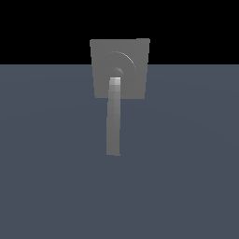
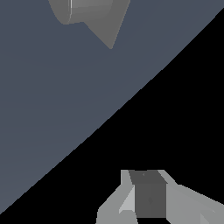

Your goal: Turn on the faucet by rotating a designated handle.

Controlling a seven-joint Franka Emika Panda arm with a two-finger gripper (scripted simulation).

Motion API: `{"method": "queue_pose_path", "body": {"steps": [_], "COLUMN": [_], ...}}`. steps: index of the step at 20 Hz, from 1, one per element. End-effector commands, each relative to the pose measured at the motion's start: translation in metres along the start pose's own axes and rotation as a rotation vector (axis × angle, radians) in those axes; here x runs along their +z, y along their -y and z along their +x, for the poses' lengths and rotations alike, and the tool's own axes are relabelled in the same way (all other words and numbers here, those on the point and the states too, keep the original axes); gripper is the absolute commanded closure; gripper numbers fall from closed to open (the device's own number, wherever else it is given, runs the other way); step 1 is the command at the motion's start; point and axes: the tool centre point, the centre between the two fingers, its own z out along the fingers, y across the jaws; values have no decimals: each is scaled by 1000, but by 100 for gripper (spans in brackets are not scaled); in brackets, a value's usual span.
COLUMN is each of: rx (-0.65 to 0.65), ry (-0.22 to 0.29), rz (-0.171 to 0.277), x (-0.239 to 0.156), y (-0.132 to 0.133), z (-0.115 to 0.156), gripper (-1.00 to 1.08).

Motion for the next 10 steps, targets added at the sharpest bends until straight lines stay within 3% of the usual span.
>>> {"method": "queue_pose_path", "body": {"steps": [1,10], "rx": [-118,-580], "ry": [69,345], "rz": [-87,-341], "x": [-14,-59], "y": [-9,-26], "z": [8,60], "gripper": [108,108]}}
